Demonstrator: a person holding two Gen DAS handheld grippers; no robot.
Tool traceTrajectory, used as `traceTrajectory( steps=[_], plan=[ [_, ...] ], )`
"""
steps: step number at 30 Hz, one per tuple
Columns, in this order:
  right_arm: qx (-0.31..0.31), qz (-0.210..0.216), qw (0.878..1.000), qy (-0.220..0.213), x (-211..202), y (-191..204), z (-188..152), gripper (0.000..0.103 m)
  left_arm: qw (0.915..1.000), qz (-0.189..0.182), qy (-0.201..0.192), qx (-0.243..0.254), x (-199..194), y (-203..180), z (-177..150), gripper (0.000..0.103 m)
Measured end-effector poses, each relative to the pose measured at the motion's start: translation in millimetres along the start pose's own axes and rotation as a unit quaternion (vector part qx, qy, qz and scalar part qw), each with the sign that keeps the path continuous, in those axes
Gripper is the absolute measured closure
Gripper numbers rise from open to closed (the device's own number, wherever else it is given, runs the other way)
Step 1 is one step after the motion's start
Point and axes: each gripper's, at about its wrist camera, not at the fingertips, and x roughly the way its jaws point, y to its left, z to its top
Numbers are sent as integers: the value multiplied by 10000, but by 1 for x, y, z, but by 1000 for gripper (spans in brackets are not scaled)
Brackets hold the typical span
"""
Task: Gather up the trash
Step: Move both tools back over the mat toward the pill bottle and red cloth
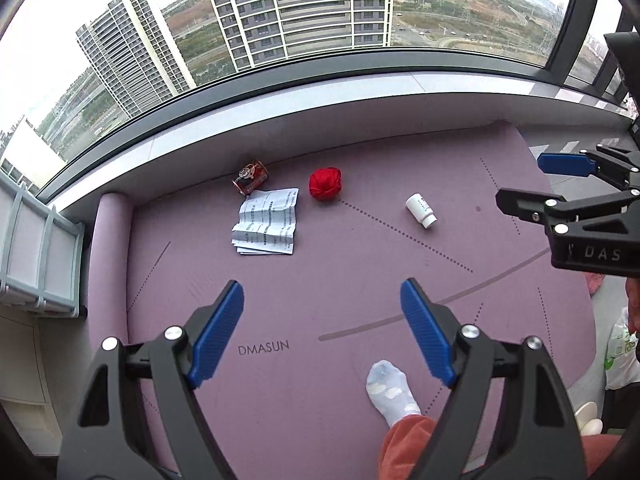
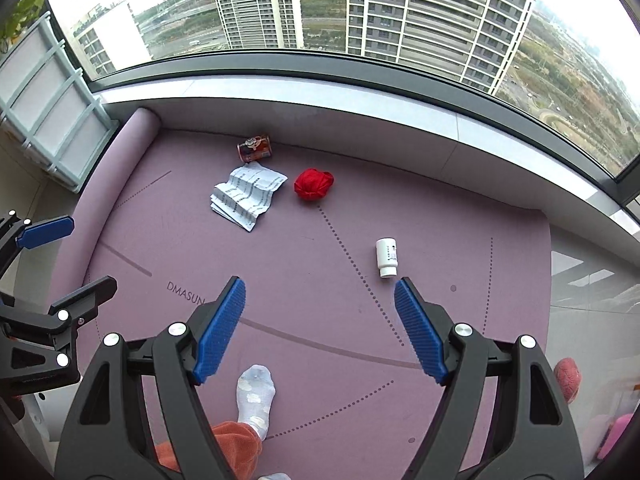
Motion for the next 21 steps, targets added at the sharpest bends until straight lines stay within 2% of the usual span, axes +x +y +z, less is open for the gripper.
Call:
traceTrajectory(
  steps=[4,14,21],
  plan=[
    [230,-96,9997,76,31,-27,19,29,9995,-44,79,296,42,-7,34,22],
    [356,-114,9986,361,111,-82,57,29,9982,-184,248,518,119,-40,110,22],
    [163,5,9980,605,205,-111,54,29,9987,-75,241,444,196,-52,131,22]
  ],
)
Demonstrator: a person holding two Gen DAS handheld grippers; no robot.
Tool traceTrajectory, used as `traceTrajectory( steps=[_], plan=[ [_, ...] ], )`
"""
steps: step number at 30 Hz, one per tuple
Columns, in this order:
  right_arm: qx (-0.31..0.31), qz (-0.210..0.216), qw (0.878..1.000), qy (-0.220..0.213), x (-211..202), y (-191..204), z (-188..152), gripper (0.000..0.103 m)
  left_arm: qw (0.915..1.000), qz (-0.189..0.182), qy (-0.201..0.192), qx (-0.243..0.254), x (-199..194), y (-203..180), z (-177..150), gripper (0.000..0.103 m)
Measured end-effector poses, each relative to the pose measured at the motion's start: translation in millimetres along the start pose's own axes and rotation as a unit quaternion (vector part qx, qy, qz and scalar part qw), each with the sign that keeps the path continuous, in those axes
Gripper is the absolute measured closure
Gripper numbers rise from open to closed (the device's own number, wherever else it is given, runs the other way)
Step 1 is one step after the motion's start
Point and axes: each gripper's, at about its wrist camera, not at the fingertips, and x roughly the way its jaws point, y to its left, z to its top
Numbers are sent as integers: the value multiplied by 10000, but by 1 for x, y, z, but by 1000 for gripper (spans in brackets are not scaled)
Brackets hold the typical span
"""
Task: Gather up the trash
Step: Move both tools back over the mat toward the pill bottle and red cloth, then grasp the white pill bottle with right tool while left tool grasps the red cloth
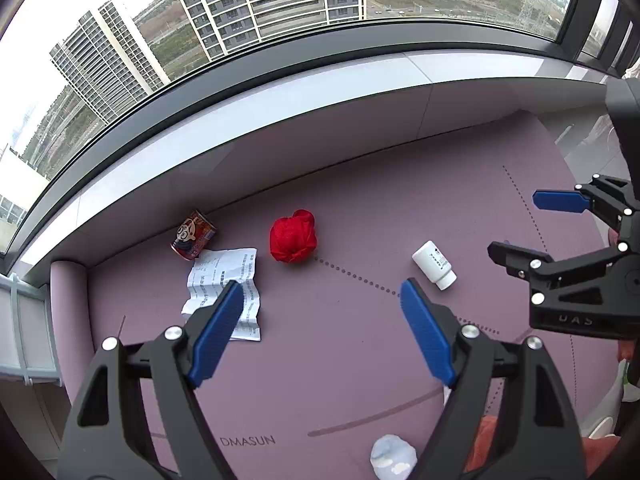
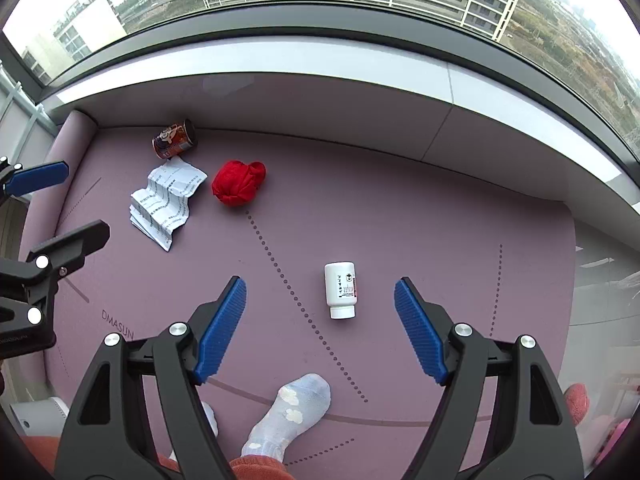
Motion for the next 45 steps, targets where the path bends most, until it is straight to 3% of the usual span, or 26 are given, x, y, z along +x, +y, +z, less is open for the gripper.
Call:
traceTrajectory(
  steps=[11,17,19,21,27,34,45],
  plan=[
    [-73,-15,9993,380,160,-24,-29,33,9999,154,39,42,145,-6,-8,22],
    [-159,-85,9985,517,209,-25,-42,37,10000,63,7,62,190,-9,-13,22],
    [-173,-84,9981,581,220,-24,-45,45,10000,30,26,50,199,-11,-16,22],
    [-198,-87,9975,675,228,-22,-46,58,10000,-9,50,24,205,-12,-18,22],
    [-384,29,9972,648,221,-16,-32,59,9999,-21,85,-52,212,-7,-16,22],
    [-519,212,9982,203,204,-3,19,59,9998,127,10,-132,227,14,0,22],
    [-669,323,9970,-205,234,8,74,59,9991,288,18,-302,292,45,20,22]
  ],
)
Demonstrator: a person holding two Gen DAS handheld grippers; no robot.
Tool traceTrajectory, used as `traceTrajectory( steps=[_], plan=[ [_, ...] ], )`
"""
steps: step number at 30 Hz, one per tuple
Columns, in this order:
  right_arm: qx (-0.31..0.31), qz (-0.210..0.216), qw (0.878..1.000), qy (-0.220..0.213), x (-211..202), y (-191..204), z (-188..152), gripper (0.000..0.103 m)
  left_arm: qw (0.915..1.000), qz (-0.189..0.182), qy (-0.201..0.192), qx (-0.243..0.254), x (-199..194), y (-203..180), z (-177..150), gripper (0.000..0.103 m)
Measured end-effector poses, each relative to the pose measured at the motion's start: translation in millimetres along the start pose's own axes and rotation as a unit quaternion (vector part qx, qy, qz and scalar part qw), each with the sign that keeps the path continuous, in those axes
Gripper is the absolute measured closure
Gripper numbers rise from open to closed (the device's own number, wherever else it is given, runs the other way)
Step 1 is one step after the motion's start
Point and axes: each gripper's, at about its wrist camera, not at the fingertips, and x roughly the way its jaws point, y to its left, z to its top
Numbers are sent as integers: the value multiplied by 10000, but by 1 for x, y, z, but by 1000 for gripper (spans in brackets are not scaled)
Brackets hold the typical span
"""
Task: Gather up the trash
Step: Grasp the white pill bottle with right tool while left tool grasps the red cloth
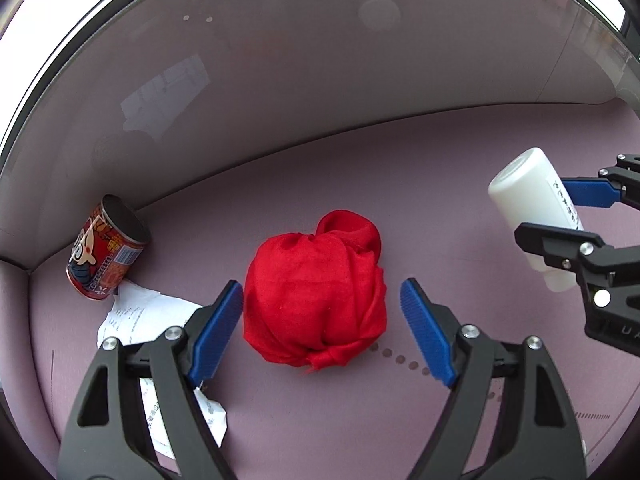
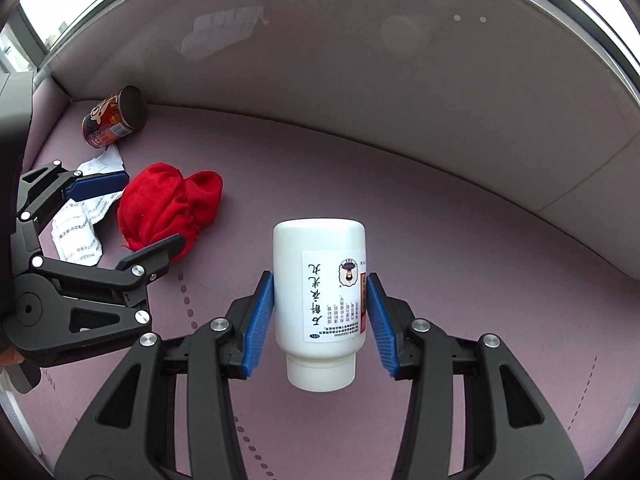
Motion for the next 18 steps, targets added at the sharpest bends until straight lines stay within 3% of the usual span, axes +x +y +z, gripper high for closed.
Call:
traceTrajectory(
  steps=[6,7,9,13,18],
  plan=[
    [-166,20,9999,-18,17,3,16,59,9999,99,-12,-106,20,6,3,24],
    [-186,22,9998,-14,17,3,17,59,9999,87,-52,-137,20,8,4,39],
    [-207,24,9998,-1,13,1,20,59,9998,13,-3,-205,17,12,6,49],
    [-206,38,9998,51,-4,7,27,59,9995,-69,-7,-310,-11,17,8,52],
    [-295,87,9994,154,-55,22,34,59,9989,-159,27,-431,-76,21,8,52]
  ],
)
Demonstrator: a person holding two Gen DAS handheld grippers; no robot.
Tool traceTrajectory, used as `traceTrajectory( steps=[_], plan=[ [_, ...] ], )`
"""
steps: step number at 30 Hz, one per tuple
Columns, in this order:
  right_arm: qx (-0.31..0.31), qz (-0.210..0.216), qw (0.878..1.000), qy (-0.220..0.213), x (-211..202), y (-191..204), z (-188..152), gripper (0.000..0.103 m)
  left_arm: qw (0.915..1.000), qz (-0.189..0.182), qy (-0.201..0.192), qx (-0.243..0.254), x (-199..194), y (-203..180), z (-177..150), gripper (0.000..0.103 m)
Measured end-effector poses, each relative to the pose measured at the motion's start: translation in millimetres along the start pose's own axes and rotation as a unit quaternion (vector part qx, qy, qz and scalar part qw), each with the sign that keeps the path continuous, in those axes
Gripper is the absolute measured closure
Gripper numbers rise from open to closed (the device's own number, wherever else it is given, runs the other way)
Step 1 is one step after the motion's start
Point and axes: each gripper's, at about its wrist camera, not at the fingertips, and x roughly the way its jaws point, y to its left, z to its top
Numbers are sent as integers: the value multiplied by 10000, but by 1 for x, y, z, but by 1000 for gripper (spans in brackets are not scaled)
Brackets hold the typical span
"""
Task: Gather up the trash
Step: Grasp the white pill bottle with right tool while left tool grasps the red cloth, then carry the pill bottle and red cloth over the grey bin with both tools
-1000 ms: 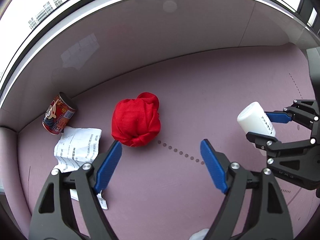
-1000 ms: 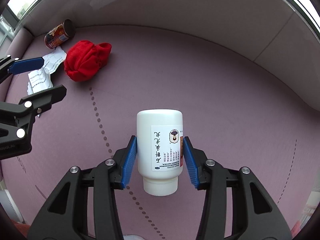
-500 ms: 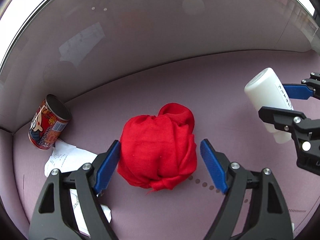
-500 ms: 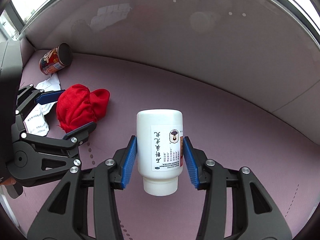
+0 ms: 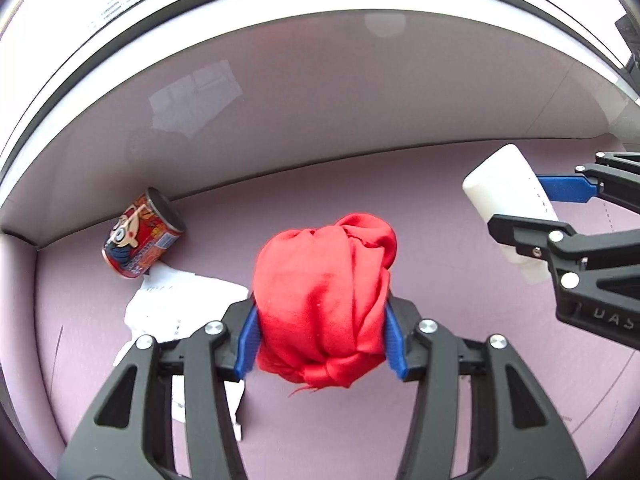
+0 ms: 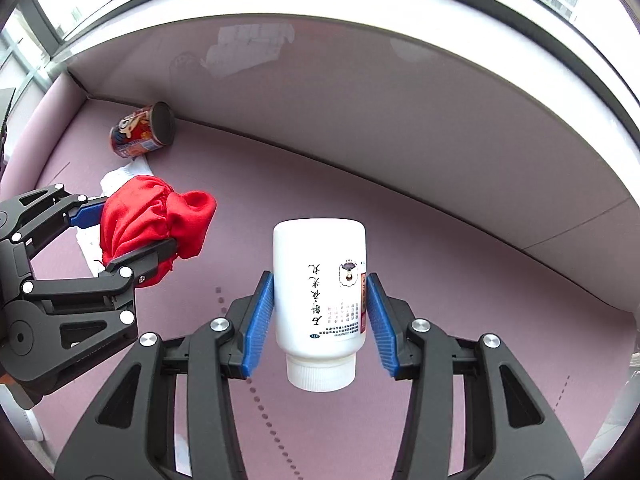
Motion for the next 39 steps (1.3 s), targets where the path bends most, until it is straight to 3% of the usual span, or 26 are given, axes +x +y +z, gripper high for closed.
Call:
traceTrajectory(
  steps=[14,22,30,35,39],
  plan=[
    [-192,82,9997,-99,-196,79,20,59,9996,-123,1,-243,-223,30,-21,52],
    [-494,108,9982,-323,-284,131,1,59,9983,91,-298,-502,-318,47,-66,52],
    [-955,212,9930,-667,-349,201,-58,59,9910,288,-601,-1157,-399,54,-160,52],
    [-1443,408,9877,-453,-372,262,-106,59,9886,369,-448,-1387,-438,65,-238,52],
    [-1949,642,9783,-279,-380,326,-138,59,9807,534,-325,-1852,-466,97,-306,52]
  ],
)
